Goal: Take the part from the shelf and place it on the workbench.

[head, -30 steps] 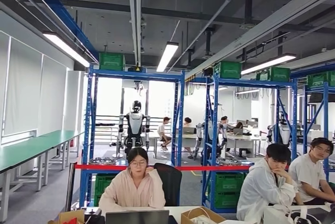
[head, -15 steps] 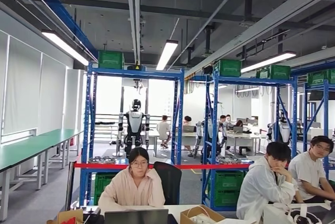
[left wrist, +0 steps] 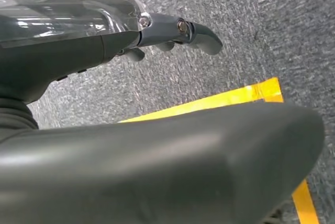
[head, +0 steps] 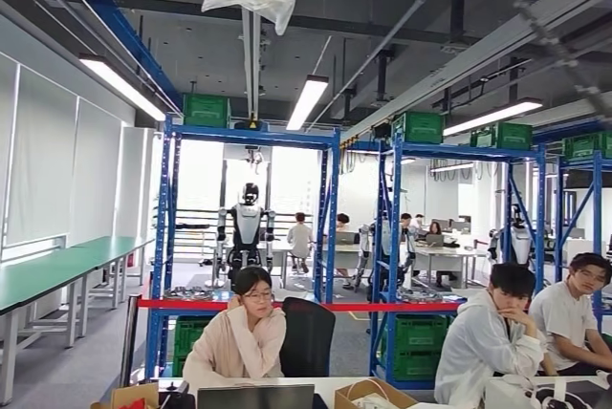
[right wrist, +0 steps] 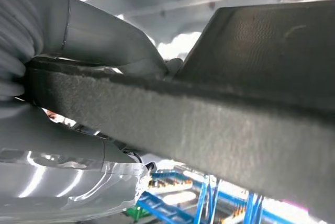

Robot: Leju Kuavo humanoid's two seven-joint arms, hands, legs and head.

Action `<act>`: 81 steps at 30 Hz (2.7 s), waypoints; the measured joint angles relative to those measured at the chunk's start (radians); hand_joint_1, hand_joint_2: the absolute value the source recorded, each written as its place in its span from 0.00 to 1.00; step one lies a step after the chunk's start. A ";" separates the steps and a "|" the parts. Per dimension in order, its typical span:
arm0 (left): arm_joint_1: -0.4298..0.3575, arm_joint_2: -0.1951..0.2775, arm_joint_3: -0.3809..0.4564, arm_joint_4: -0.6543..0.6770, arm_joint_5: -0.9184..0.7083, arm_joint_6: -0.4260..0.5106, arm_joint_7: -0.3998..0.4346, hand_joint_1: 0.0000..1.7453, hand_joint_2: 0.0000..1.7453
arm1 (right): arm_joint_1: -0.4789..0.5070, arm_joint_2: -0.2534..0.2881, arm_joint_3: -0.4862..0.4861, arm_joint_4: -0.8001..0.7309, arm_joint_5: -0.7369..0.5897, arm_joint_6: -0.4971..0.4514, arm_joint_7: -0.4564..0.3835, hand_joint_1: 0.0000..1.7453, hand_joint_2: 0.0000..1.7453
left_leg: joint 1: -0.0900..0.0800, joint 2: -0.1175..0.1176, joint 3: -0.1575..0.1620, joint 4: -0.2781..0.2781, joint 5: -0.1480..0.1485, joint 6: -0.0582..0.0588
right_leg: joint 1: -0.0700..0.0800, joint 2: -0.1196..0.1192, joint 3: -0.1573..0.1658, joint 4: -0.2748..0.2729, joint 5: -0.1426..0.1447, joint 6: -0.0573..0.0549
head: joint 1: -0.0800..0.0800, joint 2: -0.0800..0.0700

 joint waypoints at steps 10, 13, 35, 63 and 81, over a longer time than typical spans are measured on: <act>-0.011 0.000 -0.026 0.000 -0.016 0.000 -0.001 0.00 1.00 | -0.007 0.002 -0.023 0.095 0.001 0.027 0.045 0.50 0.50 | -0.008 -0.002 0.013 -0.005 -0.005 0.021 | 0.011 0.000 -0.053 0.096 -0.010 -0.016 | 0.000 0.000; -0.012 -0.004 -0.028 0.002 -0.016 0.006 -0.003 0.00 1.00 | -0.015 0.003 -0.029 0.108 0.001 0.025 0.049 0.00 0.00 | -0.004 -0.004 0.016 -0.015 -0.003 0.016 | 0.025 0.001 -0.006 -0.009 0.021 -0.031 | 0.000 0.000; -0.021 -0.003 -0.039 0.003 -0.005 0.022 -0.002 0.00 0.00 | 0.006 0.020 -0.090 0.102 -0.028 -0.059 -0.201 0.00 0.00 | 0.000 0.001 0.016 -0.007 -0.006 0.013 | -0.004 -0.001 -0.090 0.206 -0.102 0.014 | -0.001 0.000; -0.004 0.007 -0.040 0.004 0.023 0.010 -0.024 0.00 0.00 | 0.169 -0.144 0.027 -0.483 -0.872 0.263 -0.713 0.00 0.00 | 0.004 -0.001 0.007 0.007 -0.010 0.007 | 0.000 -0.001 -0.024 0.050 -0.028 0.007 | -0.002 0.000; 0.017 -0.001 -0.003 0.004 0.098 -0.003 -0.034 0.00 0.00 | 0.717 -0.058 -0.184 -1.327 -1.746 0.908 -0.883 0.00 0.00 | -0.005 -0.001 -0.017 0.151 -0.151 -0.003 | 0.008 -0.012 0.015 -0.053 0.043 -0.036 | -0.002 0.000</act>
